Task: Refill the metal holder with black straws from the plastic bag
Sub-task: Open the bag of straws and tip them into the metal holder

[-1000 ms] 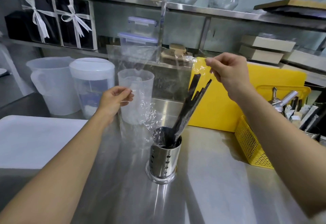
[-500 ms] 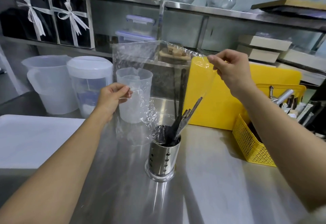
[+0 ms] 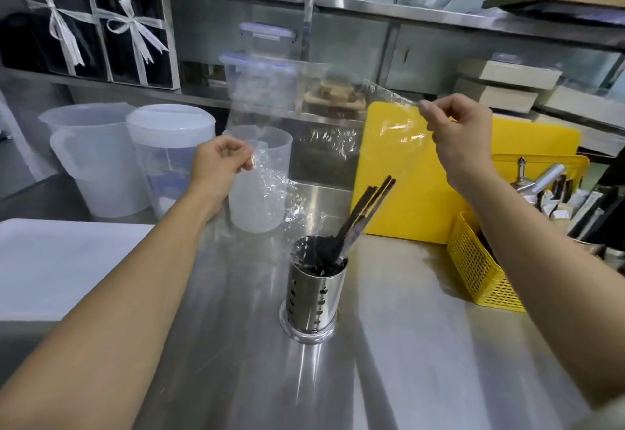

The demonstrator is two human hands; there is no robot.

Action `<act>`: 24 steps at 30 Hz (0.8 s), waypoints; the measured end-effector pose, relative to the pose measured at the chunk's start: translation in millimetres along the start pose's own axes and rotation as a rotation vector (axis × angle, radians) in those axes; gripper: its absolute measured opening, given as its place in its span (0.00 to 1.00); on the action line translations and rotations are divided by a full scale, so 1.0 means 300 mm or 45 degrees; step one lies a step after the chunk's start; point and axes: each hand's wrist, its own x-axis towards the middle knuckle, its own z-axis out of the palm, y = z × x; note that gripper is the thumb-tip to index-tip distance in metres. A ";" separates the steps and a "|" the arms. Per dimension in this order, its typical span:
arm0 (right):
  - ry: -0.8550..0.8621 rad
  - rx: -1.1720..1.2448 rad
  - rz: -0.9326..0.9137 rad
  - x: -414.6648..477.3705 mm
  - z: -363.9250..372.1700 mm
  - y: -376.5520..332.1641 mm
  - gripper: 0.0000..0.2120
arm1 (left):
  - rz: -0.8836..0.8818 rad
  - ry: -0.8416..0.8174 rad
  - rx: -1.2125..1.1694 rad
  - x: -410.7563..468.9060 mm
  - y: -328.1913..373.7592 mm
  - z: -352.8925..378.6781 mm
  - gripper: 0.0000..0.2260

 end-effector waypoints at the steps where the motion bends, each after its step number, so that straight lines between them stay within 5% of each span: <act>1: -0.009 -0.005 -0.009 0.002 -0.001 -0.004 0.11 | 0.002 -0.007 0.011 0.000 -0.005 0.006 0.09; 16: -0.118 -0.039 -0.115 0.069 0.039 -0.085 0.12 | -0.013 0.064 -0.059 0.040 0.006 -0.004 0.09; 24: 0.025 -0.046 -0.105 0.050 0.037 -0.033 0.11 | 0.021 -0.001 0.108 0.047 0.024 0.005 0.10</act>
